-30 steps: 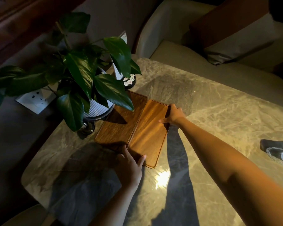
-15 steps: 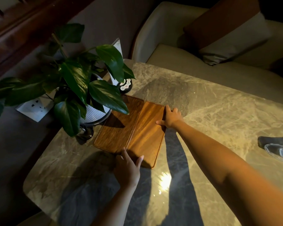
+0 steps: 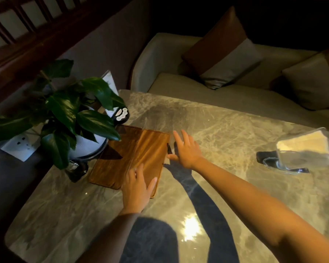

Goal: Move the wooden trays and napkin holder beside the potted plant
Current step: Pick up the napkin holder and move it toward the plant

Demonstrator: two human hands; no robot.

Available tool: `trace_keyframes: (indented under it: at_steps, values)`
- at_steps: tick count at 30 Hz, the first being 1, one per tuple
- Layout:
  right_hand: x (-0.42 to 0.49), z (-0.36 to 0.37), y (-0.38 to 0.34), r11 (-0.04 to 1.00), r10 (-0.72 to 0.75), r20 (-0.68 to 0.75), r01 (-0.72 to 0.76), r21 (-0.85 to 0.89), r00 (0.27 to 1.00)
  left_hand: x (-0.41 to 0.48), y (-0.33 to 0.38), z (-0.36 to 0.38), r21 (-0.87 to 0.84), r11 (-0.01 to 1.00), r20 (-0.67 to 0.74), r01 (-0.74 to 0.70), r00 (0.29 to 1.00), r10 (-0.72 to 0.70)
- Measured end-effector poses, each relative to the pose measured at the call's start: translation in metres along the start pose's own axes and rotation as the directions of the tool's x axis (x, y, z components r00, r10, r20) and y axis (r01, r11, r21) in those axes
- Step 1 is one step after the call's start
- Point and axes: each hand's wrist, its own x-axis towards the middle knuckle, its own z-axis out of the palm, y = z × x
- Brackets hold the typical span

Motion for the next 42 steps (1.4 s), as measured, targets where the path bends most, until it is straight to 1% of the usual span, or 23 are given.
trace_keyframes:
  at_steps: [3,9,14,17,21,23,26,31,37,42]
  values:
    - [-0.027,-0.015,0.024,1.000,0.017,-0.053,-0.018,-0.023,0.998,0.011,0.037,-0.002,0.007,0.984,0.043,-0.177,0.983,0.177]
    - [-0.083,-0.056,0.089,0.991,0.134,-0.153,-0.133,0.015,0.979,0.025,0.125,0.012,0.023,0.912,0.160,-0.408,0.902,0.400]
    - [-0.124,-0.078,0.160,0.961,0.276,-0.244,-0.267,0.068,0.930,0.023,0.205,0.030,-0.005,0.861,0.203,-0.508,0.843,0.498]
    - [-0.144,-0.085,0.202,0.936,0.352,-0.255,-0.335,0.108,0.901,0.021,0.250,0.042,-0.022,0.843,0.222,-0.537,0.820,0.528]
    - [-0.162,-0.087,0.254,0.912,0.410,-0.241,-0.389,0.130,0.880,0.021,0.298,0.058,-0.024,0.803,0.262,-0.596,0.771,0.580]
    - [-0.166,-0.085,0.278,0.901,0.432,-0.224,-0.405,0.156,0.874,0.021,0.318,0.067,-0.047,0.799,0.271,-0.599,0.763,0.587]
    - [-0.168,-0.081,0.308,0.891,0.447,-0.184,-0.418,0.176,0.875,0.022,0.344,0.080,-0.091,0.820,0.291,-0.566,0.772,0.565]
    - [-0.163,-0.073,0.343,0.895,0.417,-0.128,-0.382,0.228,0.900,0.023,0.372,0.102,-0.103,0.839,0.334,-0.535,0.776,0.535]
    - [-0.154,-0.070,0.362,0.873,0.381,-0.104,-0.321,0.367,0.919,0.026,0.383,0.119,-0.170,0.854,0.382,-0.492,0.766,0.517]
    - [-0.151,-0.067,0.364,0.852,0.387,-0.111,-0.309,0.421,0.915,0.028,0.382,0.124,-0.190,0.848,0.344,-0.494,0.776,0.529]
